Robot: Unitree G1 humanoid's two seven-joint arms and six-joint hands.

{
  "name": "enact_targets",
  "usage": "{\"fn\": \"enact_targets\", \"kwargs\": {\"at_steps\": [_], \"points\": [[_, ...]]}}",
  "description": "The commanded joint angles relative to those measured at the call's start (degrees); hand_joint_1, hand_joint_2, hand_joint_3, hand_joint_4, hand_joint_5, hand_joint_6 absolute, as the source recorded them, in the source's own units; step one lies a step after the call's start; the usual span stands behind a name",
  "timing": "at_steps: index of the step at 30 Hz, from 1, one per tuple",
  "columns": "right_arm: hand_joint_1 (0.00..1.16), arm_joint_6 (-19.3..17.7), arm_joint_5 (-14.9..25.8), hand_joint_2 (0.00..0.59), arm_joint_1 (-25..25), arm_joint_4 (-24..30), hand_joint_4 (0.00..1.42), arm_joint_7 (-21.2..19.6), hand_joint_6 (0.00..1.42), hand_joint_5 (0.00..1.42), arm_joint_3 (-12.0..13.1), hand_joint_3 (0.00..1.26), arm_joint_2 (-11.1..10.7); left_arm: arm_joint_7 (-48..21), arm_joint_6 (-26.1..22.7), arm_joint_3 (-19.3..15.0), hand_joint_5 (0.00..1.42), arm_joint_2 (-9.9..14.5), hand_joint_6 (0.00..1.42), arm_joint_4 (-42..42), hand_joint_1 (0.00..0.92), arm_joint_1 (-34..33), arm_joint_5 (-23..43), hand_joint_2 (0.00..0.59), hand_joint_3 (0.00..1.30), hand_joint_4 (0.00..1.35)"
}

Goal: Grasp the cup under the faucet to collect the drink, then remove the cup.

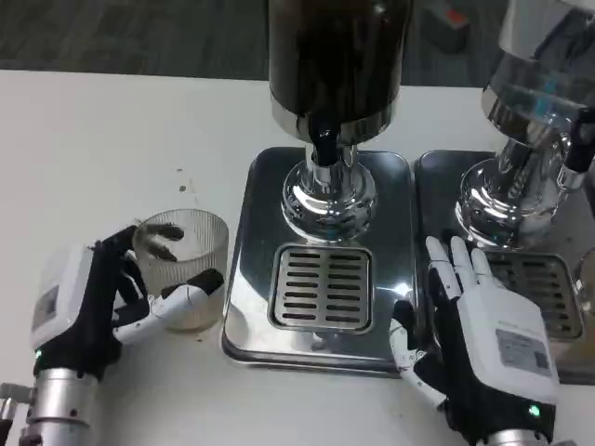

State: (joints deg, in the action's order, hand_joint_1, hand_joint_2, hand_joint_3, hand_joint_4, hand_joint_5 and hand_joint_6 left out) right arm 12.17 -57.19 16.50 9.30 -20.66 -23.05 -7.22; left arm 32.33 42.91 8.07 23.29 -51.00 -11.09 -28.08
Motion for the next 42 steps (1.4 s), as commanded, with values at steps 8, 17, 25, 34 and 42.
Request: {"fn": "enact_targets", "kwargs": {"at_steps": [8, 17, 25, 34, 42], "points": [[0.41, 0.83, -0.25, 0.563, 0.19, 0.18, 0.0, -1.59, 0.14, 0.01, 0.15, 0.07, 0.22, 1.89, 3.77, 1.22, 0.93, 0.35, 1.04, 1.99, 0.459, -3.84, -4.48, 0.08, 0.61, 0.72], [0.41, 2.09, -0.6, 0.563, 1.42, 1.48, 0.0, -2.56, 0.14, 0.01, 0.32, 0.07, 0.48, 2.84, 3.6, 7.07, 0.92, -1.51, 1.03, -6.1, 0.469, -12.83, -9.12, 0.07, 0.61, 0.72], [0.41, 3.49, -0.83, 0.563, 2.28, 2.36, 0.0, -3.47, 0.13, 0.01, -0.01, 0.07, 1.27, 5.22, 1.92, 11.67, 0.92, -5.05, 1.03, -12.28, 0.466, -18.15, -11.69, 0.067, 0.61, 0.72], [0.41, 4.53, -1.32, 0.563, 2.49, 2.83, 0.0, -4.05, 0.13, 0.01, -0.29, 0.07, 2.05, 9.45, -0.8, 16.74, 0.89, -7.57, 0.99, -16.68, 0.447, -21.89, -14.72, 0.064, 0.58, 0.69], [0.41, 4.65, -1.41, 0.563, 2.82, 2.78, 0.0, -4.42, 0.13, 0.01, -0.05, 0.07, 2.65, 15.05, -2.55, 19.93, 0.86, -8.29, 0.95, -18.57, 0.404, -22.24, -16.58, 0.065, 0.56, 0.67]]}}
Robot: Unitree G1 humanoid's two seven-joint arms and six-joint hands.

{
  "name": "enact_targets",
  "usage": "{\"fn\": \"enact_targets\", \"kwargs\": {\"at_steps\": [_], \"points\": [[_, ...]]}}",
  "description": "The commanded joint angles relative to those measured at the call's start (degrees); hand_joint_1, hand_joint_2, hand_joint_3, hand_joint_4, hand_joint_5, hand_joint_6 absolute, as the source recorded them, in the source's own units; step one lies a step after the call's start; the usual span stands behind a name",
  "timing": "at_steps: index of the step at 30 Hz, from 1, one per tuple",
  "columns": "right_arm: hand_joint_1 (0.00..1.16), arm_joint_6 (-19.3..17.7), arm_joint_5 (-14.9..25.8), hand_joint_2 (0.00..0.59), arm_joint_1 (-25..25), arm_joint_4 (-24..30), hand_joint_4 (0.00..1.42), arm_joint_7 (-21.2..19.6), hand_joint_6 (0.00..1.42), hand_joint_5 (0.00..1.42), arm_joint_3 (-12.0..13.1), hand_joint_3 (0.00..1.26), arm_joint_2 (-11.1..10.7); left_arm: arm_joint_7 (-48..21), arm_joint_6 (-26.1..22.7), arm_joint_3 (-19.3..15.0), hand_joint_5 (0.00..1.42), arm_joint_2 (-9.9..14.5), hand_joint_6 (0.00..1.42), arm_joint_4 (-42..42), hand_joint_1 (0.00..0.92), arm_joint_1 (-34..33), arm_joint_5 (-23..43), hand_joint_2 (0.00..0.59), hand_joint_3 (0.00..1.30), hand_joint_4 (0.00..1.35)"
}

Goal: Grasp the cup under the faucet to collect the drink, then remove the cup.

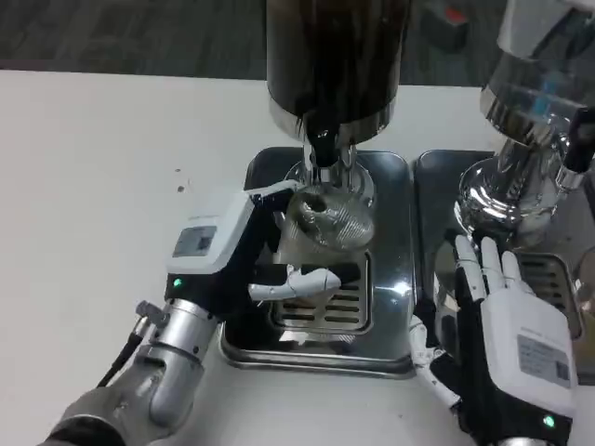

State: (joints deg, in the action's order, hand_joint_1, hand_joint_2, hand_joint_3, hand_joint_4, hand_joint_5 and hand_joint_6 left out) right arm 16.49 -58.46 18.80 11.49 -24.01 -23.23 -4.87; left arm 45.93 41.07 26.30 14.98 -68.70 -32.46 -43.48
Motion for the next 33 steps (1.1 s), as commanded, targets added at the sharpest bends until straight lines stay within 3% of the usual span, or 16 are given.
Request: {"fn": "enact_targets", "kwargs": {"at_steps": [1, 7, 16, 27, 33], "points": [[0.41, 0.29, -0.08, 0.563, 0.47, 0.51, 0.0, -1.03, 0.13, 0.01, 0.14, 0.07, 0.29, 1.45, -0.73, 1.99, 0.85, 0.14, 0.93, -0.95, 0.398, -0.71, -1.14, 0.063, 0.55, 0.65], [0.41, -0.14, 0.43, 0.563, -0.04, -0.04, 0.0, -0.6, 0.13, 0.01, 0.14, 0.07, 0.1, 2.01, -0.59, 2.48, 0.82, 1.21, 0.88, -0.89, 0.324, 0.93, -0.27, 0.055, 0.52, 0.61], [0.41, -0.72, 1.01, 0.563, -0.98, -0.59, 0.0, 0.13, 0.13, 0.01, 0.13, 0.07, -0.71, 4.44, -0.78, 2.05, 0.83, 3.06, 0.88, -0.47, 0.305, 3.78, 0.25, 0.061, 0.52, 0.61], [0.41, -0.35, 1.6, 0.563, -0.94, -0.45, 0.0, -0.13, 0.13, 0.01, 0.16, 0.07, -0.95, 2.13, 0.14, 2.72, 0.85, 0.89, 0.88, -0.77, 0.287, 2.48, 0.44, 0.062, 0.53, 0.63], [0.41, -0.1, 1.46, 0.563, -0.25, 0.06, 0.0, -0.27, 0.13, 0.01, 0.28, 0.07, -0.73, 2.69, 0.0, 2.48, 0.8, 0.9, 0.82, -0.85, 0.217, 2.58, 0.5, 0.056, 0.51, 0.6]]}}
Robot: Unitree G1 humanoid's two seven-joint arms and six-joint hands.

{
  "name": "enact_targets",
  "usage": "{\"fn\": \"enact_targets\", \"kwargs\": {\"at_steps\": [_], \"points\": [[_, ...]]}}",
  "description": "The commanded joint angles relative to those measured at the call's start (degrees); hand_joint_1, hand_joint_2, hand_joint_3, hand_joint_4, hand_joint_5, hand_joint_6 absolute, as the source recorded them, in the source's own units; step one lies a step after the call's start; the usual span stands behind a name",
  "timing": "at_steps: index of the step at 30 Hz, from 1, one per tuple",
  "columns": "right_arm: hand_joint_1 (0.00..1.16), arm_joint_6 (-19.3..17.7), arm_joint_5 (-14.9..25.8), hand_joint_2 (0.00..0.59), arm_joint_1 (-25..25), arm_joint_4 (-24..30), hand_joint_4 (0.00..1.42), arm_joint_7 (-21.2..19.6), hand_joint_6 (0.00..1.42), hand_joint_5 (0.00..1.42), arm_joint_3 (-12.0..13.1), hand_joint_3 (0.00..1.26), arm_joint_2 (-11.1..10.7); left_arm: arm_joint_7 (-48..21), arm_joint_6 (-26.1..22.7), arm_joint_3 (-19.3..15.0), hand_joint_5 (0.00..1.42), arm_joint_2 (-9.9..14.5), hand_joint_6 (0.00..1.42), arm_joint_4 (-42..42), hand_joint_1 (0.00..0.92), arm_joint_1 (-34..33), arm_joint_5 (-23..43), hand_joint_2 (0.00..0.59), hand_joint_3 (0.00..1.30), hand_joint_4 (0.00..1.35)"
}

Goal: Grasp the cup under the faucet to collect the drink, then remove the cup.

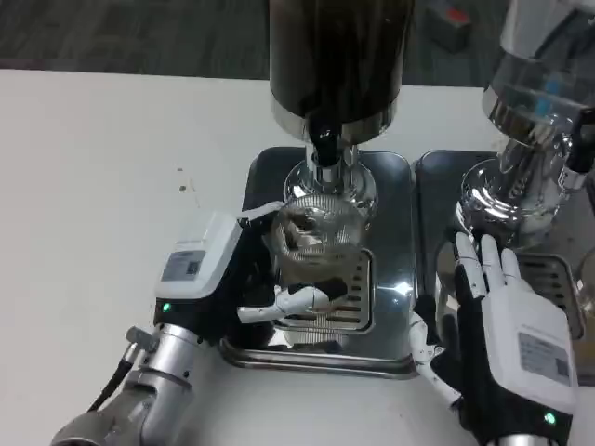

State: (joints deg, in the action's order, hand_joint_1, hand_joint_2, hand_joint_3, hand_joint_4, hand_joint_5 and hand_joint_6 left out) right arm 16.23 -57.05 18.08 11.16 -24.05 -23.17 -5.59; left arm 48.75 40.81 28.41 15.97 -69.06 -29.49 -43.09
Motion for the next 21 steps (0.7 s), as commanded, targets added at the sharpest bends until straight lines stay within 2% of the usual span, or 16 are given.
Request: {"fn": "enact_targets", "kwargs": {"at_steps": [1, 4, 7, 12, 18, 21], "points": [[0.41, 0.11, 0.06, 0.563, 0.4, 0.37, 0.0, -0.15, 0.13, 0.01, 0.19, 0.07, -0.01, 0.01, 0.13, 0.15, 0.76, 0.1, 0.77, -0.5, 0.175, -0.24, 0.28, 0.049, 0.47, 0.56], [0.41, -0.17, 0.25, 0.563, 0.18, 0.2, 0.0, 0.04, 0.13, 0.01, 0.22, 0.07, -0.18, -0.23, 1.21, -0.98, 0.67, 0.84, 0.68, -0.24, 0.068, 0.58, 1.45, 0.04, 0.33, 0.42], [0.41, -0.32, 0.42, 0.56, -0.2, -0.05, 0.0, 0.39, 0.12, 0.0, 0.28, 0.06, -0.44, -0.1, 2.22, -1.51, 0.61, 1.73, 0.62, 0.31, 0.005, 1.41, 1.87, 0.024, 0.26, 0.33], [0.4, -0.01, 0.4, 0.554, -0.82, -0.39, 0.0, 1.24, 0.09, 0.0, 0.23, 0.06, -0.79, 0.57, 4.29, -2.5, 0.52, 4.3, 0.5, 2.18, 0.0, 3.5, 3.03, 0.017, 0.21, 0.24], [0.39, 0.37, -0.14, 0.545, -1.18, -0.33, 0.0, 2.64, 0.02, 0.0, 0.23, 0.05, -1.97, 0.24, 8.08, -6.27, 0.39, 8.36, 0.27, 5.25, 0.0, 7.44, 6.12, 0.015, 0.13, 0.13], [0.39, 0.47, -0.96, 0.545, -1.45, -0.54, 0.0, 3.32, 0.0, 0.0, -0.04, 0.03, -2.92, -2.02, 10.38, -8.88, 0.26, 10.52, 0.15, 7.17, 0.0, 9.72, 8.85, 0.011, 0.01, 0.01]]}}
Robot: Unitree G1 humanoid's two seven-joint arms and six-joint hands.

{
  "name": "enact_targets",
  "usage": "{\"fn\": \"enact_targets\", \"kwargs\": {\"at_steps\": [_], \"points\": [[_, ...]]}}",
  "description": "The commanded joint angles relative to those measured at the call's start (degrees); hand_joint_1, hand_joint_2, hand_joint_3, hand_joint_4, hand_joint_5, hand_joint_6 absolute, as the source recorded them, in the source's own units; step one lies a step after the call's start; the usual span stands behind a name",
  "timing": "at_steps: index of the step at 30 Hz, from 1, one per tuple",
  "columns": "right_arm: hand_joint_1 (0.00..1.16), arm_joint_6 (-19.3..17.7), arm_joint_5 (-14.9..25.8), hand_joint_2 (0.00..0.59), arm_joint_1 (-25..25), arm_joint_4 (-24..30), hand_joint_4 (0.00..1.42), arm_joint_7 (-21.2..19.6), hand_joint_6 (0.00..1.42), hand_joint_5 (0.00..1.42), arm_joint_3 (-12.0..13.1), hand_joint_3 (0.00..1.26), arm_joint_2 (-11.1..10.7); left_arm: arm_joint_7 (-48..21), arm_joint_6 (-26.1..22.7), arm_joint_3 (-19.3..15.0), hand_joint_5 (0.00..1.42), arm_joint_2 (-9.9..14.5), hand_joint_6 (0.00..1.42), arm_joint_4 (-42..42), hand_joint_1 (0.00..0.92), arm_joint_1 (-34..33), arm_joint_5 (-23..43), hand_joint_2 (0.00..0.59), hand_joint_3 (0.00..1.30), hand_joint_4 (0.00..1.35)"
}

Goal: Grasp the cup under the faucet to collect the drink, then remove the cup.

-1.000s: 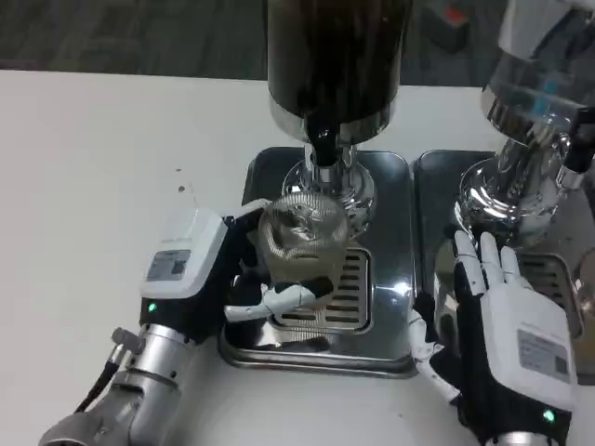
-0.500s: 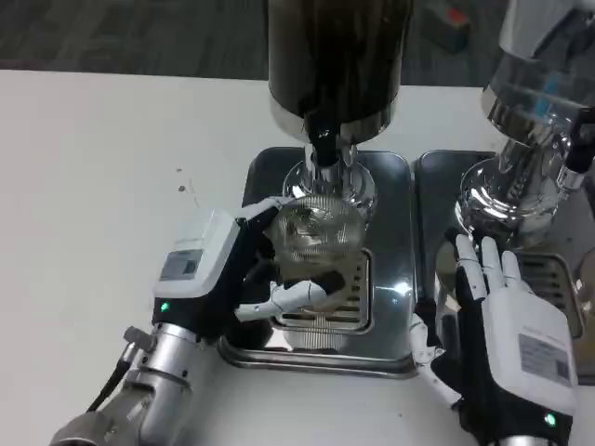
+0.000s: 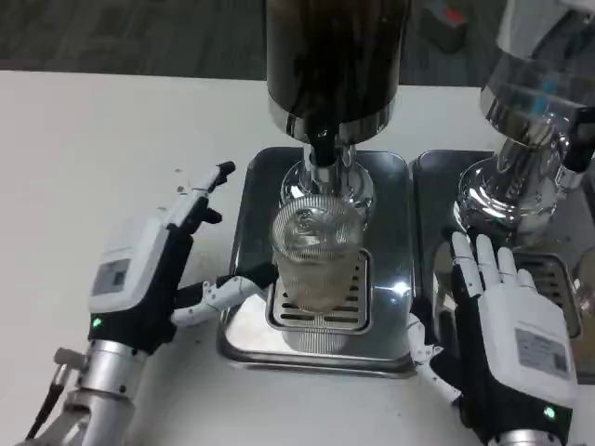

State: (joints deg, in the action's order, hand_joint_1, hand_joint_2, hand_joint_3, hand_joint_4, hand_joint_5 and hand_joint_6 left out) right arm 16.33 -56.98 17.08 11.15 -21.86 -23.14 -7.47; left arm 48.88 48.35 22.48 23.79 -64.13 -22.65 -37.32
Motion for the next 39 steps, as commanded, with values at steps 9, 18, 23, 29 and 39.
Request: {"fn": "enact_targets", "kwargs": {"at_steps": [9, 18, 23, 29, 39], "points": [[0.35, 2.23, -4.67, 0.528, -0.07, 1.83, 0.0, 4.67, 0.0, 0.0, -0.47, 0.0, -3.05, -12.76, 10.16, -8.45, 0.01, 8.38, 0.0, 14.26, 0.0, 8.8, 8.36, 0.071, 0.0, 0.0], [0.3, 1.84, -3.91, 0.524, -0.5, 1.29, 0.0, 6.09, 0.0, 0.0, 0.06, 0.0, -3.11, -31.08, 14.3, -12.38, 0.02, 8.47, 0.0, 26.53, 0.0, 11.58, 23.93, 0.087, 0.0, 0.0], [0.3, 2.14, -3.61, 0.523, -0.33, 1.36, 0.0, 5.84, 0.0, 0.0, 0.37, 0.0, -2.55, -47.35, 10.53, -11.42, 0.0, 8.46, 0.0, 33.47, 0.0, 11.12, 37.29, 0.086, 0.0, 0.0], [0.29, 2.24, -3.35, 0.522, 0.06, 1.25, 0.0, 5.35, 0.0, 0.0, 0.82, 0.0, -1.68, -60.16, 6.79, -12.02, 0.0, 5.13, 0.0, 36.54, 0.0, 8.26, 43.45, 0.088, 0.0, 0.0], [0.28, 2.78, -3.63, 0.524, 0.28, 1.18, 0.0, 4.38, 0.0, 0.0, 1.2, 0.0, -0.62, -72.23, 3.43, -12.37, 0.0, -2.15, 0.0, 32.94, 0.0, 2.8, 45.59, 0.098, 0.0, 0.0]]}}
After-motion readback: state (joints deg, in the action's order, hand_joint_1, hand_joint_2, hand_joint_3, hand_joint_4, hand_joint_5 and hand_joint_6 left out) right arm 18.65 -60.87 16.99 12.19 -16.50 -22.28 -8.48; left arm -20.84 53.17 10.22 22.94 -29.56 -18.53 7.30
